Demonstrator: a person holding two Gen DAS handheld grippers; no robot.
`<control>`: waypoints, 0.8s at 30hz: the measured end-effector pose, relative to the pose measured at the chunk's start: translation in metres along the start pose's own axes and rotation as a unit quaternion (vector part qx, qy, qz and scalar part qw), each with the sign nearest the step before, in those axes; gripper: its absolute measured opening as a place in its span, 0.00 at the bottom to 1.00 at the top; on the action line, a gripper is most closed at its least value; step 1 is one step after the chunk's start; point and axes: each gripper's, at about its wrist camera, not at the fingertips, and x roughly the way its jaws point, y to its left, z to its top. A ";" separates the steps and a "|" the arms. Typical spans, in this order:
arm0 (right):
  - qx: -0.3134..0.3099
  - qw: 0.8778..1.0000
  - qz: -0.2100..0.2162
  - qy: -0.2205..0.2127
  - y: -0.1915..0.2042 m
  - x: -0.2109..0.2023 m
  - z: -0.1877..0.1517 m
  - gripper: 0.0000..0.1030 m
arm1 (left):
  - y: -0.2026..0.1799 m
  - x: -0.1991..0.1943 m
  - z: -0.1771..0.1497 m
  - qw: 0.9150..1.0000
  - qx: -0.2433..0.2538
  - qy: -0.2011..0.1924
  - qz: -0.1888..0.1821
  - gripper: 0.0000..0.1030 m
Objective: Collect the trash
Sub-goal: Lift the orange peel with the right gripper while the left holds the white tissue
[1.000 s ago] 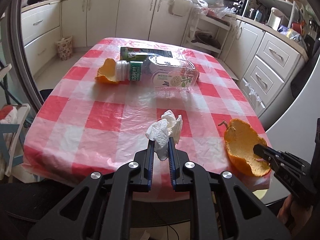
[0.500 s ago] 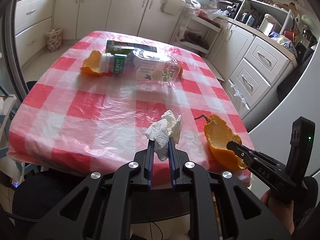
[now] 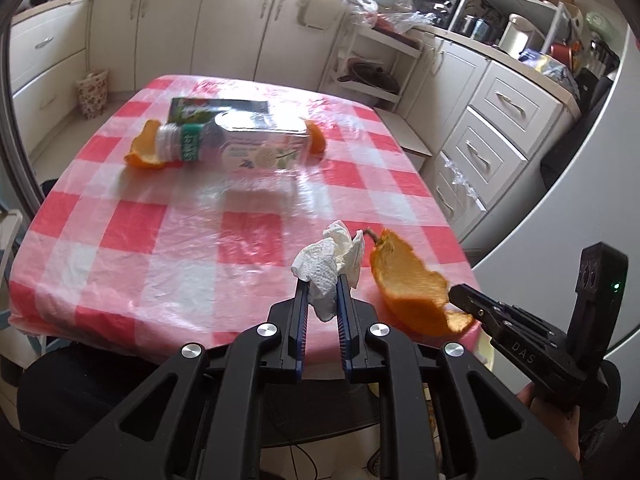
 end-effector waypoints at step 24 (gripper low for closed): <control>0.024 0.997 0.076 0.012 0.007 0.022 0.009 0.55 | -0.011 0.003 -0.004 1.000 -0.003 0.003 0.006 0.12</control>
